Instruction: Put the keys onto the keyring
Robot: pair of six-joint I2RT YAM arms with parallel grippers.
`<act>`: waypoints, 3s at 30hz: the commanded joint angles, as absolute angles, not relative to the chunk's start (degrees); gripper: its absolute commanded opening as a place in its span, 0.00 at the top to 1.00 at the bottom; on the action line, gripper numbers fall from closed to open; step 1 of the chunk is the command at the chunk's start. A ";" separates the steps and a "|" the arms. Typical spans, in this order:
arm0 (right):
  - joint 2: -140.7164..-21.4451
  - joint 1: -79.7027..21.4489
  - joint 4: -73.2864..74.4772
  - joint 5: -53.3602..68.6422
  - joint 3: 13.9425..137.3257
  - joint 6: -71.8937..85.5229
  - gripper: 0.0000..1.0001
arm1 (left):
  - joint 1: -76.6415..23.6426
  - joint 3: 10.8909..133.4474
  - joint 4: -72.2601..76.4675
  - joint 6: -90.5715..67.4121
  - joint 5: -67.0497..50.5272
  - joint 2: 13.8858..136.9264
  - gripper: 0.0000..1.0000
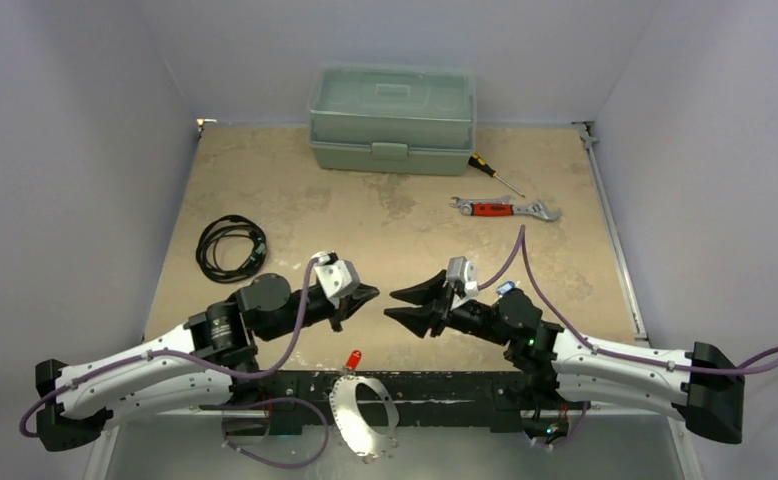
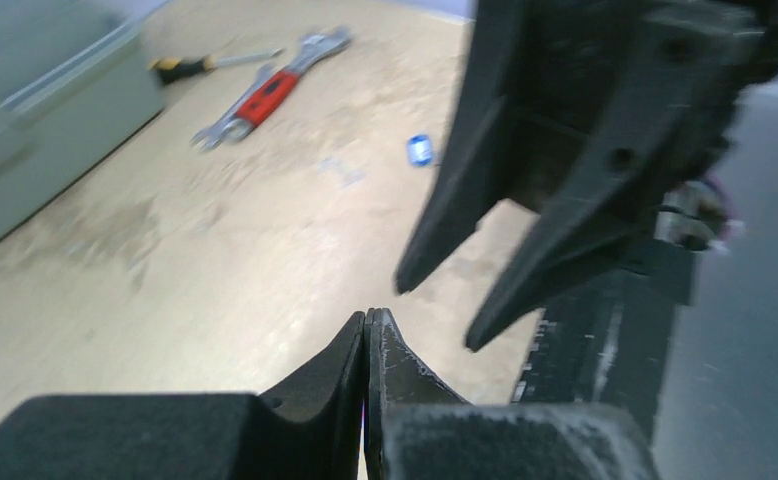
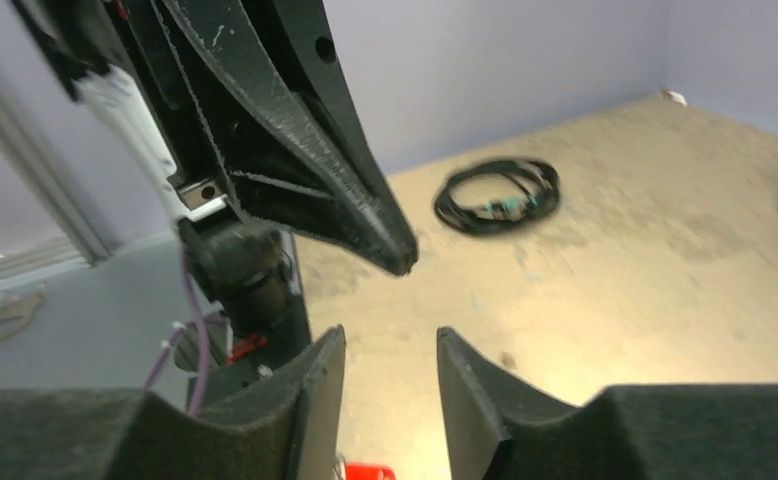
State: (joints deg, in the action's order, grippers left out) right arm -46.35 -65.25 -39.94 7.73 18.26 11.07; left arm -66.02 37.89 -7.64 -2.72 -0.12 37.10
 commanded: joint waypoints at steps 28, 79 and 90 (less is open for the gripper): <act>-91.30 -90.25 1.34 -19.85 42.97 23.49 0.27 | -62.89 42.81 -20.30 -8.82 41.87 37.21 0.56; -72.26 -72.66 -0.61 -8.09 34.39 42.09 0.44 | -62.23 41.93 -29.42 -21.72 40.46 37.40 0.07; -77.71 -81.56 3.70 -17.34 32.88 58.75 0.44 | -62.30 39.95 -28.48 -28.14 27.75 45.45 0.22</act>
